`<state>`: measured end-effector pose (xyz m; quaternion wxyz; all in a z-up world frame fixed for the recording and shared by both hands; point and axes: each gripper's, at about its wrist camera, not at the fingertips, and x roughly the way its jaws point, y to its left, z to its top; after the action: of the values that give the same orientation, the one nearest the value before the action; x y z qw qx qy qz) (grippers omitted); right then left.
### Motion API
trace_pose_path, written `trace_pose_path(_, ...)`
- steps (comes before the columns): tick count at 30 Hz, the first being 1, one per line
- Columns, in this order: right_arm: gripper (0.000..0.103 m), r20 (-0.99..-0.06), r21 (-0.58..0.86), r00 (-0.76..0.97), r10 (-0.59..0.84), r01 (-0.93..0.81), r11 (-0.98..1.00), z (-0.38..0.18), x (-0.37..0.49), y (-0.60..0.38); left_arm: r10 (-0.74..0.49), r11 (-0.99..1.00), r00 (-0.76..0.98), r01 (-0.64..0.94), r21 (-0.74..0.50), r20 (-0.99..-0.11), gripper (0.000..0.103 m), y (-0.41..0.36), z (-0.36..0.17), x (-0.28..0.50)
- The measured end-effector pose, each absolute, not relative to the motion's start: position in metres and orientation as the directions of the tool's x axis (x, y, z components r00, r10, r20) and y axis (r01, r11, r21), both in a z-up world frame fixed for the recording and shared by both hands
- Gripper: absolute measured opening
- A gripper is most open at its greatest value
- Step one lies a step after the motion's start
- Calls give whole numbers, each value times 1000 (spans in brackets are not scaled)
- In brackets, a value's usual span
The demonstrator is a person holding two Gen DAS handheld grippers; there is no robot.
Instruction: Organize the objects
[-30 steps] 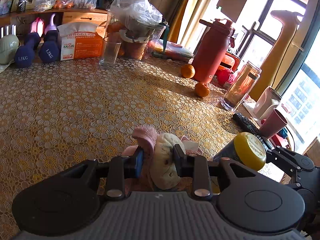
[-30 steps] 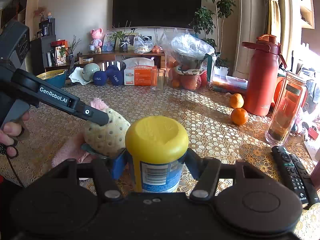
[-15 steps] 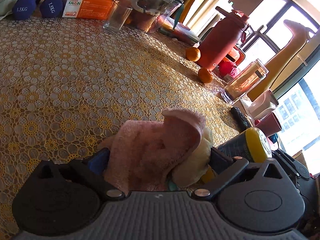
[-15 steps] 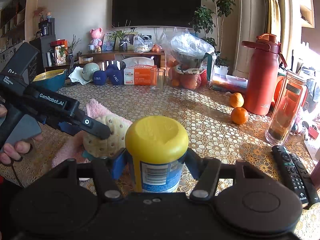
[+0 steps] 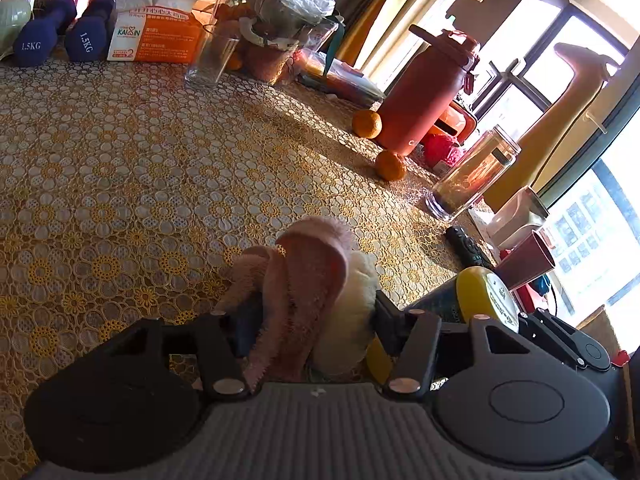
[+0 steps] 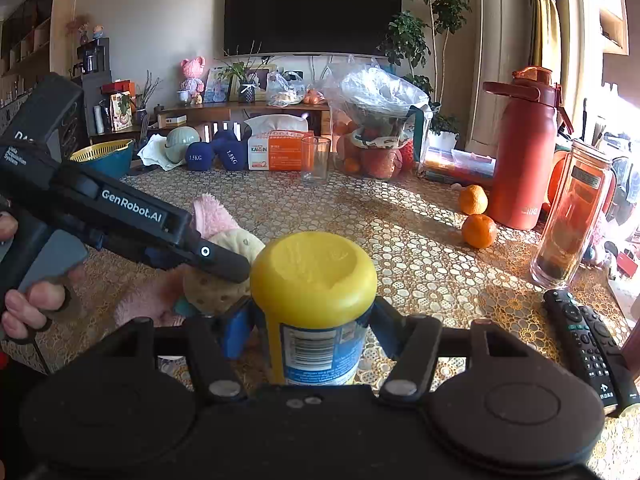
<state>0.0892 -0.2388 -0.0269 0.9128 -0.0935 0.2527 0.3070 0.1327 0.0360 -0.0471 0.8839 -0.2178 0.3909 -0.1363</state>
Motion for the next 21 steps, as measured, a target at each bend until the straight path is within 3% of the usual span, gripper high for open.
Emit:
trace_pose_path(11, 61, -517, -14, 685, 513, -606, 795, -28, 89, -240, -381, 884, 715, 95, -458, -586, 37, 24, -14, 116)
trace_pose_path(21, 61, -515, -12, 685, 516, -607, 794, -28, 86, -240, -525, 822, 715, 284, -494, -462, 36, -11, 37, 97)
